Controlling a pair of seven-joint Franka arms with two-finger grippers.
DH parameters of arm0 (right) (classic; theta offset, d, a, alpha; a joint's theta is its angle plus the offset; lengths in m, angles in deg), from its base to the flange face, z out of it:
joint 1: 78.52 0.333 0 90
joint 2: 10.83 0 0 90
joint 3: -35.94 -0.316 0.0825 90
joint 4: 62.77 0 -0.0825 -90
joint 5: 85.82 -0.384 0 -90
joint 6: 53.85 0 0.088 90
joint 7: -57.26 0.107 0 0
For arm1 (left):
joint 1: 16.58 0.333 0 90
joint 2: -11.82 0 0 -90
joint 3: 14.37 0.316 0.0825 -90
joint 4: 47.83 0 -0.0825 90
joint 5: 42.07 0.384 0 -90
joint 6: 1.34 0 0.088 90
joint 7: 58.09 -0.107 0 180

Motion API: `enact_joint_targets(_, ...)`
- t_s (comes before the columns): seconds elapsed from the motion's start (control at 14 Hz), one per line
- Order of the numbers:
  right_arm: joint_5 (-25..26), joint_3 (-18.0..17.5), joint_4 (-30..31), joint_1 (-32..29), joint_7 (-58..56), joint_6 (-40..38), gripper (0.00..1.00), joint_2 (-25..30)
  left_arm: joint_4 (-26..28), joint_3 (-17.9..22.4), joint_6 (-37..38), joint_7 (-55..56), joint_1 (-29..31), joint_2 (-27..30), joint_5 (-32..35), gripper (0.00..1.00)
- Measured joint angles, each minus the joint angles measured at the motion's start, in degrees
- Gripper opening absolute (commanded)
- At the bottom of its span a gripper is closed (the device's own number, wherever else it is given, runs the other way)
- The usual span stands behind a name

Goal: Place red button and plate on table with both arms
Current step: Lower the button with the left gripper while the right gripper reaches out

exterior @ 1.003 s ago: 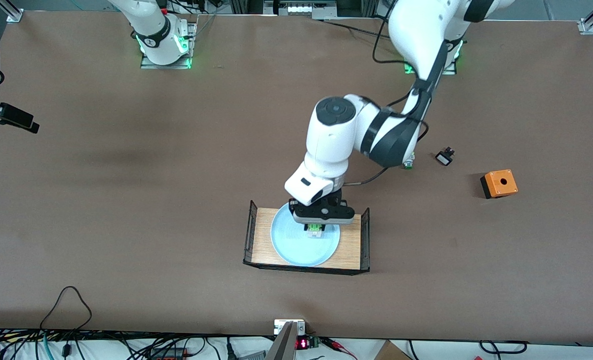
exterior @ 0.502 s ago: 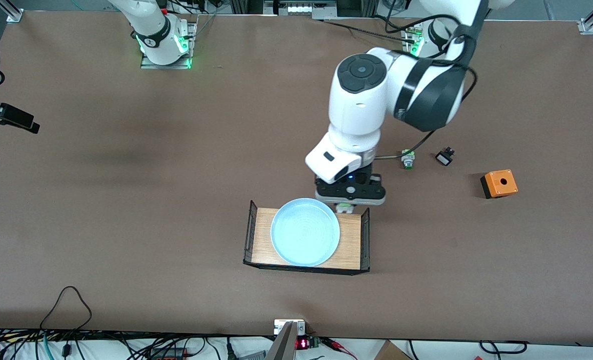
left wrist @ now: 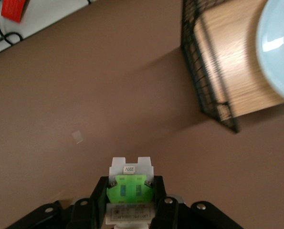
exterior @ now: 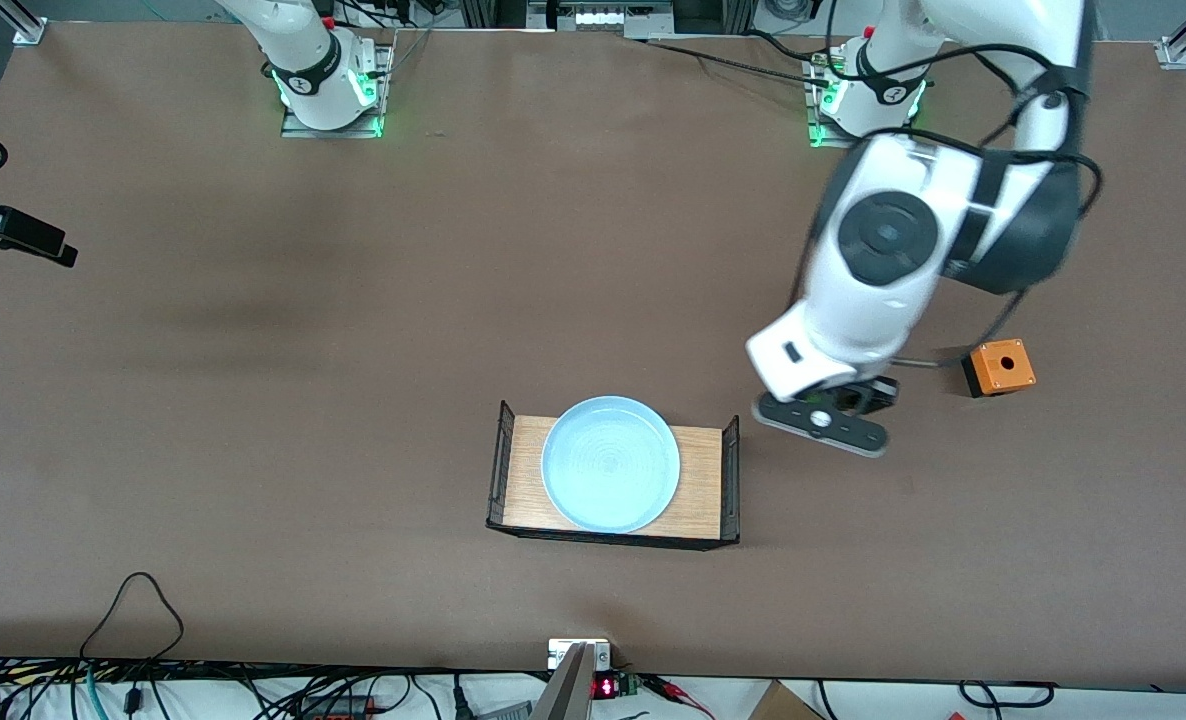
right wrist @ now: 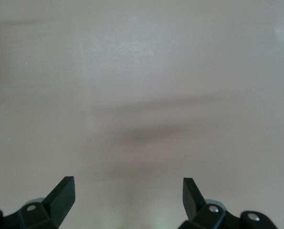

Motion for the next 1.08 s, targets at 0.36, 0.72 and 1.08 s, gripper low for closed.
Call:
enact_joint_targets(0.36, -0.1, -0.2, 0.1, 0.1, 0.0, -0.2, 1.00, -0.5, 14.1, -0.1, -8.7, -6.7, 4.2, 5.1, 0.0, 0.33)
enact_joint_targets(0.72, -3.9, -0.9, -0.1, 3.4, 8.4, -0.5, 1.00, -0.3, 25.5, -0.1, -22.1, -17.0, 9.8, 6.2, 0.0, 0.33)
enact_joint_targets(1.08, -7.0, -1.6, -1.6, 11.9, 30.7, -1.4, 1.00, -0.2, 37.9, -0.1, -40.2, -26.5, 14.0, 4.2, 0.0, 0.33)
